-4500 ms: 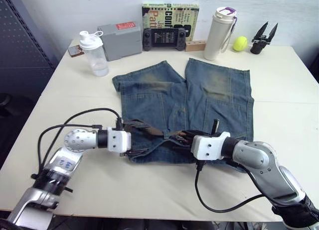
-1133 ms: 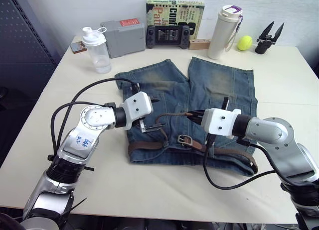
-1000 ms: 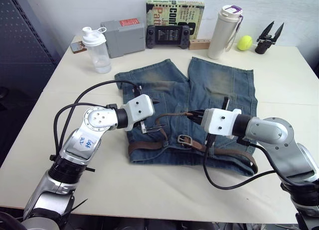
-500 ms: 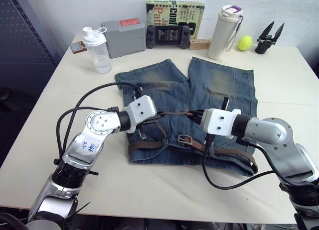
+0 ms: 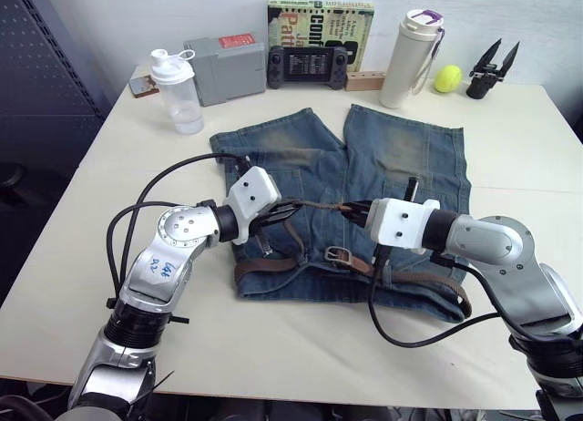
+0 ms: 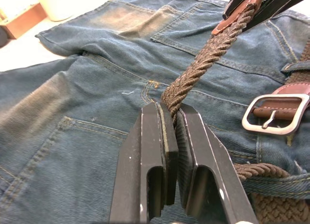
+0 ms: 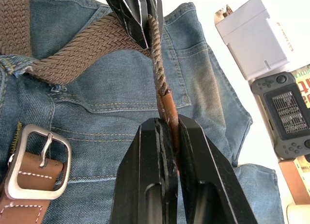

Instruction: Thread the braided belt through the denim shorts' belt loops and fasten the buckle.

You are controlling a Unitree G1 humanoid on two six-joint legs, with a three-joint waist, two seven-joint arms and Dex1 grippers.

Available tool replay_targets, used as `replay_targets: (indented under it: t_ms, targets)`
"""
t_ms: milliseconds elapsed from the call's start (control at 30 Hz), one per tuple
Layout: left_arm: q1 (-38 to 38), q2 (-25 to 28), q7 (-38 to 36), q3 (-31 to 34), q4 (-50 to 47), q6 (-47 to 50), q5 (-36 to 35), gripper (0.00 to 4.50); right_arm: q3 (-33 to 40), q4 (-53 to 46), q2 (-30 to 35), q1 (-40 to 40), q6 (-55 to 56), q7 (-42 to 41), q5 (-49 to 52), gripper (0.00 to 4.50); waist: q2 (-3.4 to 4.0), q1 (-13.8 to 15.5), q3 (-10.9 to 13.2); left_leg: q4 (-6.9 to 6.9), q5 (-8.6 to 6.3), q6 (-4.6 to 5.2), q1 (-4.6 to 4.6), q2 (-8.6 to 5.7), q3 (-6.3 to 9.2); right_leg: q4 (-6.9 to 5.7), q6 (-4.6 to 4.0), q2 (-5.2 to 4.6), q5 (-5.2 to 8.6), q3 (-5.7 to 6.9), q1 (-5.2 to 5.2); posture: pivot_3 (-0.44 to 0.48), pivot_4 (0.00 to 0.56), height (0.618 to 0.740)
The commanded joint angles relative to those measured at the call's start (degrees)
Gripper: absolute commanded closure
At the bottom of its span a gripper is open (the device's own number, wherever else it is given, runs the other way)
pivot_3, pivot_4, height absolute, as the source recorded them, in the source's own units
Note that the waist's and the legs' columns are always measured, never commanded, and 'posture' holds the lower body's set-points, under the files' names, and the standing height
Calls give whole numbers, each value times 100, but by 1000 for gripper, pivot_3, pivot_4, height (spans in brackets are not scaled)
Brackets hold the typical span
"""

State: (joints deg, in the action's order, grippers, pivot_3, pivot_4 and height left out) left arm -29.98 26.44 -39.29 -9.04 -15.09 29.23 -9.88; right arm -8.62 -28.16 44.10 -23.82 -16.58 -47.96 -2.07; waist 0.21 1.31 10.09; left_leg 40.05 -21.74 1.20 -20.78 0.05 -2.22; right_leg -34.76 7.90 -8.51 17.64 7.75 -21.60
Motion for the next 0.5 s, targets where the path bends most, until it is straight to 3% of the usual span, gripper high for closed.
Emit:
replay_targets:
  t_ms: [33,167,367,500]
  targets:
    - [34,-22,-38,123,-322,86,-225,4500,274,-453,-218,34,-480,118,374,2782,0,0,0,0,0,0,0,1,1,0,0,0,0,1,0,0,150,731]
    - [89,-33,27,131,-390,296,-296,4500,771,-836,-221,356,-1204,137,804,931,0,15,0,1,0,0,0,-1,2,-2,0,-1,0,0,0,0,150,731]
    - [115,-26,190,178,-508,672,-320,4500,1279,-1604,116,1457,-1853,-30,1322,931,0,17,0,6,0,0,-16,-5,15,0,0,0,0,0,0,0,150,731]
    - [77,-66,321,227,-502,888,-342,4500,1218,-1855,116,2122,-2014,146,1324,931,0,12,0,4,1,1,-12,-4,16,-2,0,1,0,-2,0,0,150,731]
